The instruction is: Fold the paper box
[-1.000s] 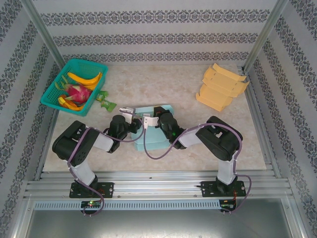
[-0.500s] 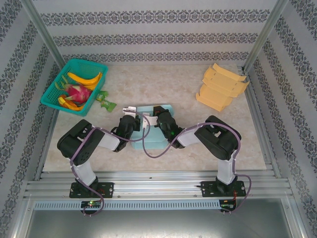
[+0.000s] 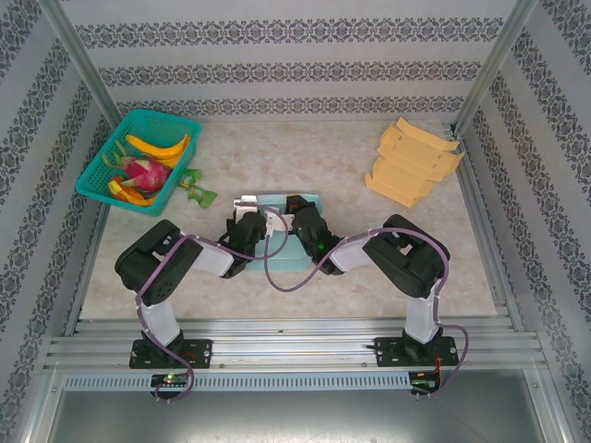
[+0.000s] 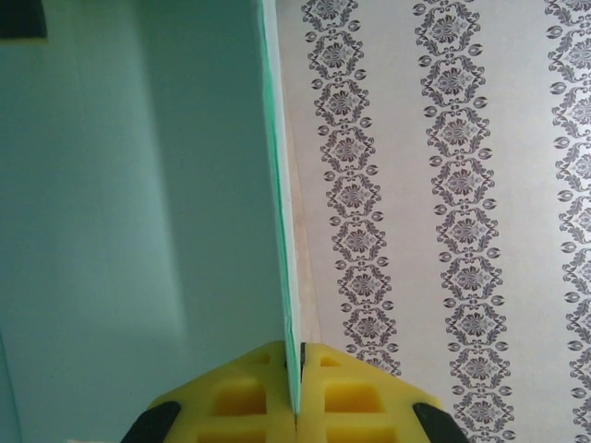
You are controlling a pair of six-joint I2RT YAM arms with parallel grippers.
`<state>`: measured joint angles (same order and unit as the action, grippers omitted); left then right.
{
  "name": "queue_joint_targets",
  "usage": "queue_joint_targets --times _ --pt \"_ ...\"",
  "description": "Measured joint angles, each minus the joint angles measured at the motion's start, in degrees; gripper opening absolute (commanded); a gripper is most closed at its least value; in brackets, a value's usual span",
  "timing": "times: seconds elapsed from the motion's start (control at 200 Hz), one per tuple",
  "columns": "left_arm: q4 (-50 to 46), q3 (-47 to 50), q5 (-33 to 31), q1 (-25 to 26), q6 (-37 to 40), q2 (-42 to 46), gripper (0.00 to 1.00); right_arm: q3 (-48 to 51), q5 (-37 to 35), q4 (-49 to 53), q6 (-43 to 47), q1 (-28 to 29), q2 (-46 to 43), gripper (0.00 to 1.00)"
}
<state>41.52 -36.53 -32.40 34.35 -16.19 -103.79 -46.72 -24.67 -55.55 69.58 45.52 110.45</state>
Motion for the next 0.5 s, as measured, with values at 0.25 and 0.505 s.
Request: queue_joint_targets --times 0.25,0.505 --pt "-0.8 -0.1 0.9 -0.7 -2.4 -1.7 0.44 0.0 -0.5 0.5 -0.4 0.0 0.0 0.00" --pt "-1.2 -3.9 0.1 0.0 -5.3 -4.3 0.06 -0.1 -1.1 0.4 -0.5 -0.4 0.0 0.00"
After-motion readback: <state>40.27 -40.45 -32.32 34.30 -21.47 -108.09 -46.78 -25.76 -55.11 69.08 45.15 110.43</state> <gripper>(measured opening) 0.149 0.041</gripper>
